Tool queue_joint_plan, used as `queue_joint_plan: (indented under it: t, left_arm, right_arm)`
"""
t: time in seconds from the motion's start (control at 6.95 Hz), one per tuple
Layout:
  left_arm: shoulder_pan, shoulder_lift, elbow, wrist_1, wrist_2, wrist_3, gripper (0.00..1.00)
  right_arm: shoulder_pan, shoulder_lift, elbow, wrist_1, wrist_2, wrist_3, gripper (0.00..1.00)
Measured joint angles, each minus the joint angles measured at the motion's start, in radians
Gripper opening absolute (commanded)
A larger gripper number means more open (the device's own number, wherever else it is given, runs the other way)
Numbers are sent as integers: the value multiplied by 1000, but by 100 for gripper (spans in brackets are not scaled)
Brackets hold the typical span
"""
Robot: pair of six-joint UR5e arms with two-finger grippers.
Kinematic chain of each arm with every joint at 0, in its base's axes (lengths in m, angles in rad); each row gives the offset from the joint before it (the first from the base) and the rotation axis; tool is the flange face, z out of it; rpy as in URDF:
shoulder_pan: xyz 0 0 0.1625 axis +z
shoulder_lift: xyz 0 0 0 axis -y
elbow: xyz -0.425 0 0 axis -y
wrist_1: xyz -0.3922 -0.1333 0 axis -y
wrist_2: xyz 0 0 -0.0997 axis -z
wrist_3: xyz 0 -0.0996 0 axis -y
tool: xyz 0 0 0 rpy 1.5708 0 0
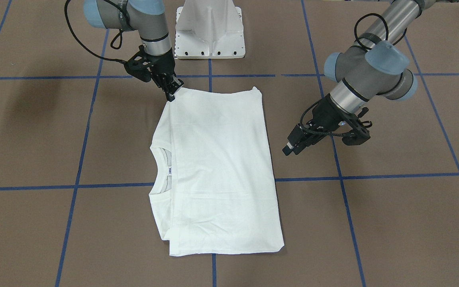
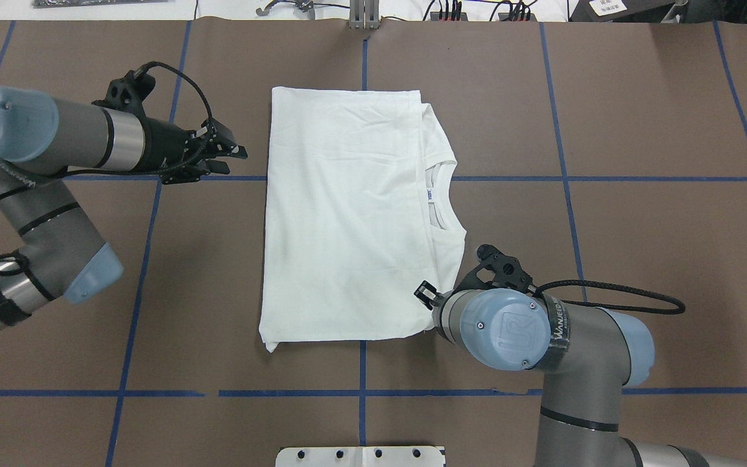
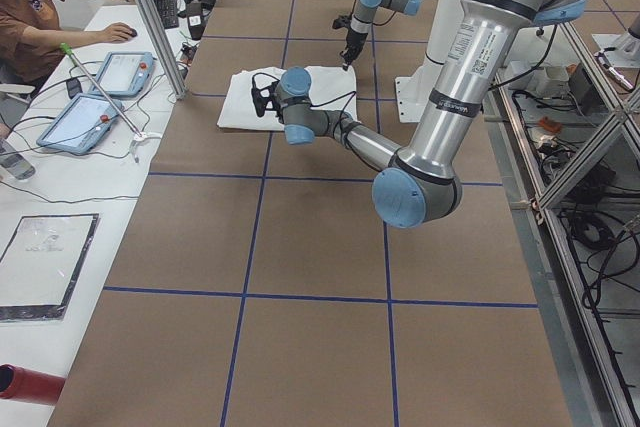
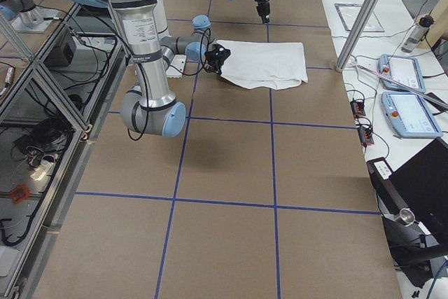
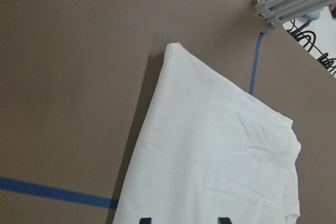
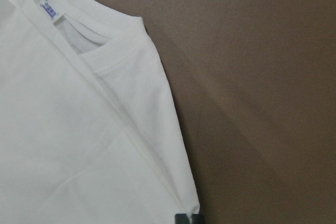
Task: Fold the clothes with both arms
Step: 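Lower the left gripper to the other near corner and grasp it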
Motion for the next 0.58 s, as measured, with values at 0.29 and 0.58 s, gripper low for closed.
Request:
queue_joint_plan:
  t: [0.29,0.58]
  left_arm:
    - [86,76,-108,17,67,-79,54]
    - [173,88,-160,102,151,-125,54]
  right_arm:
    - [-3,-17,22,-1,4,0,0]
    - [-6,-44,53,-1,5,-1,0]
